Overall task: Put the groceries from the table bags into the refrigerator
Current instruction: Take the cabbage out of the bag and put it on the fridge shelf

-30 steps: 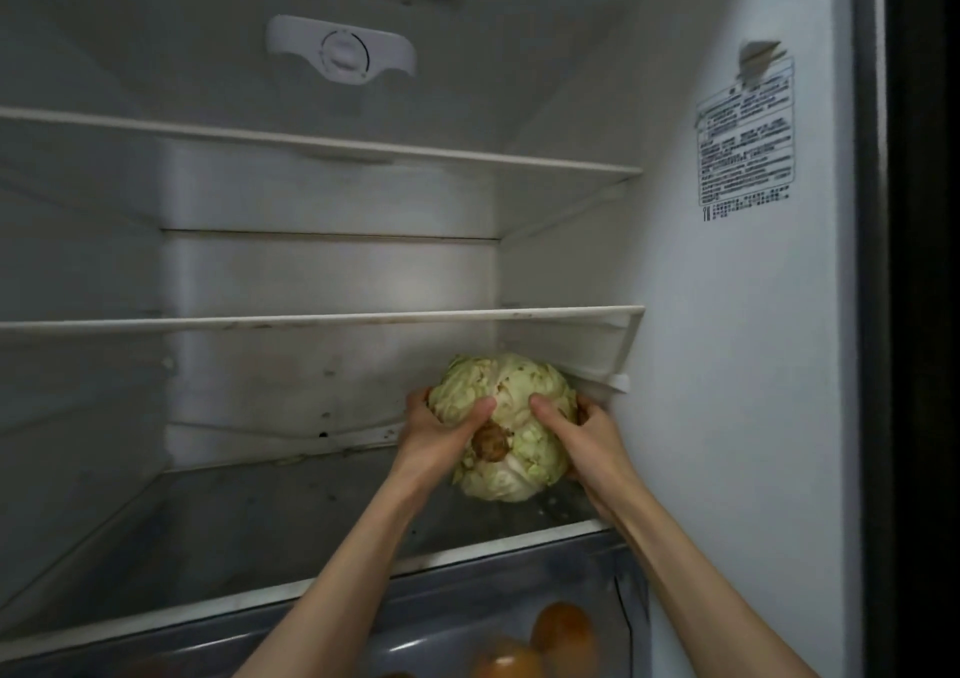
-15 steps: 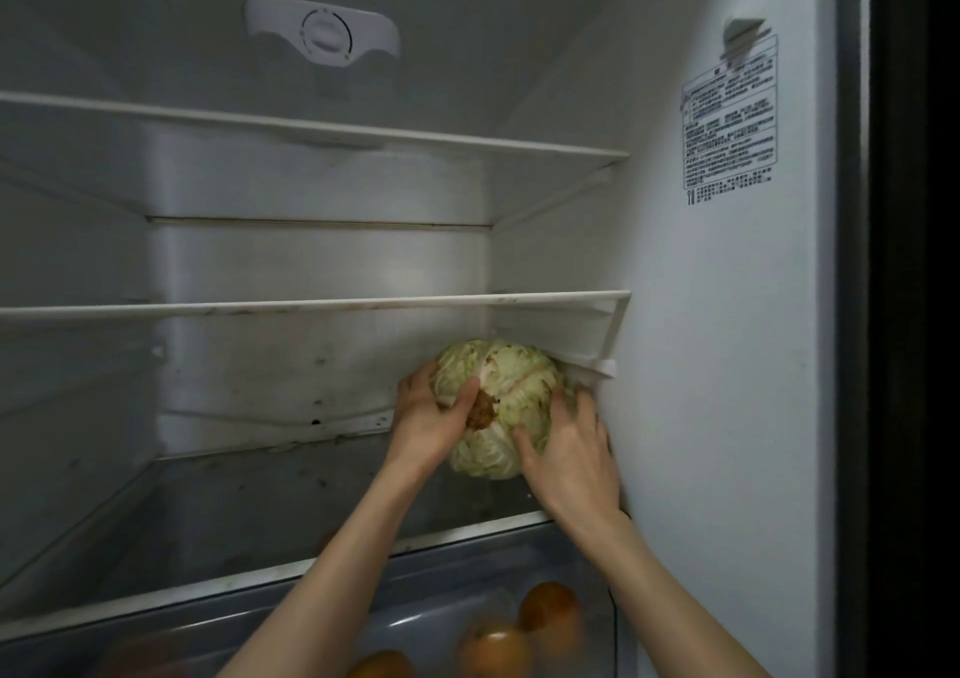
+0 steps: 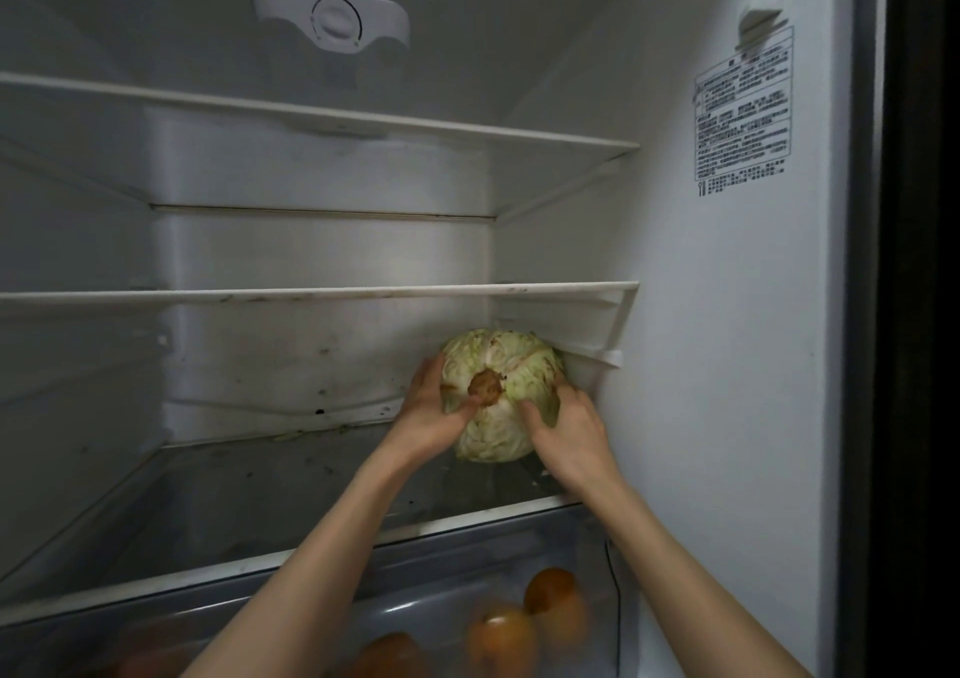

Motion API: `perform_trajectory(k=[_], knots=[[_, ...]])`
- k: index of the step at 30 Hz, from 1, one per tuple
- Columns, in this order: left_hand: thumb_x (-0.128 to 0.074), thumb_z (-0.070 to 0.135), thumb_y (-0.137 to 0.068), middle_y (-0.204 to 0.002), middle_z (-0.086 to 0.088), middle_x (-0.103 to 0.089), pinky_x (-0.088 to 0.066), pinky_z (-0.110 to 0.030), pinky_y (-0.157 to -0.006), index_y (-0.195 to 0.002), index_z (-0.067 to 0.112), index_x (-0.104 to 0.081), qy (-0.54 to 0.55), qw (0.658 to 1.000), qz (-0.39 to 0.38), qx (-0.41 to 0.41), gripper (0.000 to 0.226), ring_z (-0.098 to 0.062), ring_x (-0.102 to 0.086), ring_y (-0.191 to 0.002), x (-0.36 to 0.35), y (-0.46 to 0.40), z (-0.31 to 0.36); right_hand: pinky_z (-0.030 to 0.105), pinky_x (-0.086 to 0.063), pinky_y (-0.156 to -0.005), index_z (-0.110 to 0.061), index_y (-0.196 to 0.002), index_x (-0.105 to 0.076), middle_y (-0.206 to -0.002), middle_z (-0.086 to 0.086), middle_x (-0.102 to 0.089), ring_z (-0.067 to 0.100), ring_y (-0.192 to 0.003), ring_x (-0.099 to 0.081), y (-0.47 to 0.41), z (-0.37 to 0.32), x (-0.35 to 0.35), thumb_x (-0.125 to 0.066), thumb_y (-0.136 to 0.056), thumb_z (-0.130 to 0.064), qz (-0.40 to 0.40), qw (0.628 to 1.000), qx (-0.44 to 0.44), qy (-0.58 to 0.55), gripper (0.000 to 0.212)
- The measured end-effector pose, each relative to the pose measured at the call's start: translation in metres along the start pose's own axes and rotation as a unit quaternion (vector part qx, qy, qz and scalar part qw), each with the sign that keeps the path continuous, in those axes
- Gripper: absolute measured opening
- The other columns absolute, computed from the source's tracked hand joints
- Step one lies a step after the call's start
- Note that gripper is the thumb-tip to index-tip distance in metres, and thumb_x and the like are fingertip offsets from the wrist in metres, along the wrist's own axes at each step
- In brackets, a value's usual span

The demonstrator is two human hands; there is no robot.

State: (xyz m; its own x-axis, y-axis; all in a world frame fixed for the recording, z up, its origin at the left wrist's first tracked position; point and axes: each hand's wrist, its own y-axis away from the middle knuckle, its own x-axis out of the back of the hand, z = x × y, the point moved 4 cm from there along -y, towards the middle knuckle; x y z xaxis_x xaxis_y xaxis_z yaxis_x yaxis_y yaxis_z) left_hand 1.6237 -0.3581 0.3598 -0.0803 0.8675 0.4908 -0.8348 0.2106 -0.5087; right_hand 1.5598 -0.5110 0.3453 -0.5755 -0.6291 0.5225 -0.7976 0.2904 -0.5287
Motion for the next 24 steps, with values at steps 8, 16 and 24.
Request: perform_trajectory(k=[8,16,24], knots=[[-0.053,0.035,-0.09,-0.152,-0.01,-0.022,-0.017,-0.027,-0.112,-0.145,0.012,-0.023,-0.167,0.983,0.011,-0.076,0.066,-0.023,-0.02,-0.141,0.009,0.04,0.029,0.033,-0.028,-0.111,-0.008,-0.146,-0.023,-0.15,0.011,-0.03,0.026,-0.136,-0.032,0.028,0.0,0.01,-0.049,-0.093,-0.033,-0.019,0.997,0.058,0.039,0.064],[-0.048,0.041,-0.092,-0.157,-0.005,-0.006,-0.014,-0.046,-0.115,-0.148,0.023,-0.015,-0.296,0.951,0.044,-0.073,0.067,-0.023,-0.003,-0.145,0.009,0.154,0.058,0.037,-0.021,-0.115,-0.01,-0.147,-0.02,-0.154,0.011,-0.023,0.024,-0.142,-0.022,0.112,-0.012,0.038,-0.047,-0.094,-0.034,-0.037,0.985,0.143,0.085,0.064],[-0.039,0.042,-0.095,-0.158,0.0,-0.001,-0.005,-0.045,-0.115,-0.148,0.027,-0.011,-0.39,0.919,0.052,0.014,0.062,-0.02,0.004,-0.145,0.016,0.325,0.077,0.045,-0.009,-0.118,-0.021,-0.15,-0.011,-0.158,0.002,-0.01,0.019,-0.145,-0.007,0.253,-0.017,0.063,-0.04,-0.095,-0.042,-0.148,0.964,0.197,0.095,0.065]])
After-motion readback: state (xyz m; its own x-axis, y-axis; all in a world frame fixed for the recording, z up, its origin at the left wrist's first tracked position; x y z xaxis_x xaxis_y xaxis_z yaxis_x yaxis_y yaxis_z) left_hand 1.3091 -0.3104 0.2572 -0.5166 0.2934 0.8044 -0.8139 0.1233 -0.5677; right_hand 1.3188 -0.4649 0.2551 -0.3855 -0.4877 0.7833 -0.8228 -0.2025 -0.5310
